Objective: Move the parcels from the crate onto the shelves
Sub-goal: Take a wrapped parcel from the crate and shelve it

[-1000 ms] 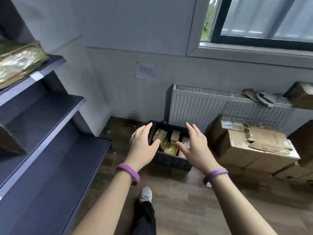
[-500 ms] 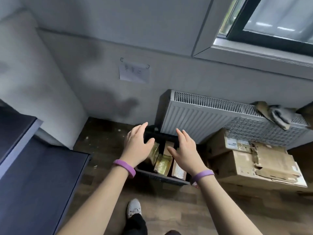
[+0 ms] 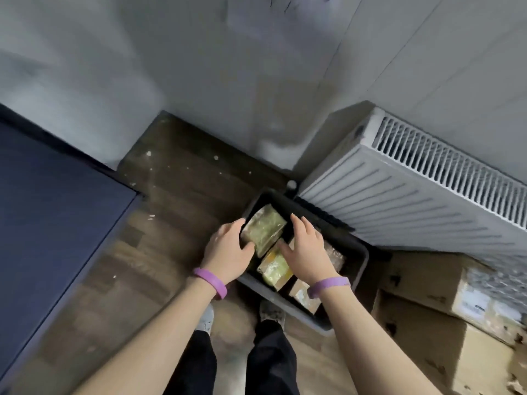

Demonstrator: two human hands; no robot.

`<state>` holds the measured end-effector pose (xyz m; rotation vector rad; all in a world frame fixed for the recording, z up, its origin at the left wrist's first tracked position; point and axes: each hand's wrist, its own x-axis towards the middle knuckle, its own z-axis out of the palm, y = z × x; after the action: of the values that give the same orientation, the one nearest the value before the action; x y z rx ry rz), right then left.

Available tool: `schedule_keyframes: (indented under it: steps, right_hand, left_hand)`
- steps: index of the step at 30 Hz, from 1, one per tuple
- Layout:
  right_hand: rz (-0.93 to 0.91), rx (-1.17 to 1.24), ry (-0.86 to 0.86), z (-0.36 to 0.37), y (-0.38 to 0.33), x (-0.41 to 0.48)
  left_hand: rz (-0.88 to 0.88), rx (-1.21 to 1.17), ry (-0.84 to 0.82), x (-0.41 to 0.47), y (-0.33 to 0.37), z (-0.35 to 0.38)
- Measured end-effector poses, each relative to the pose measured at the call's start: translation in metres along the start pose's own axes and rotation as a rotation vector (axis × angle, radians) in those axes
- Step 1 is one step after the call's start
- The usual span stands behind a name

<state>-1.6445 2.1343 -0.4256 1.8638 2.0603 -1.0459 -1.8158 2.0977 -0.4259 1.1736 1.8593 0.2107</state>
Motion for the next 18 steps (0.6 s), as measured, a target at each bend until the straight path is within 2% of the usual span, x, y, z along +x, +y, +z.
schedule_keyframes:
  steps: [4, 13, 15, 18]
  right_hand:
    - [0.017, -0.049, -0.124, 0.053, 0.054, 0.085]
    - [0.038, -0.104, -0.182, 0.191, 0.138, 0.241]
    - [0.055, -0.053, -0.181, 0.210, 0.147, 0.261]
    - [0.088, 0.097, -0.168, 0.222, 0.157, 0.273]
  left_hand:
    - [-0.119, -0.001, -0.048, 0.074, -0.043, 0.080]
    - [-0.247, -0.075, -0.097, 0.211, -0.140, 0.222]
    - [-0.329, -0.172, -0.103, 0.227, -0.155, 0.241]
    - [-0.499, -0.508, -0.111, 0.236, -0.162, 0.259]
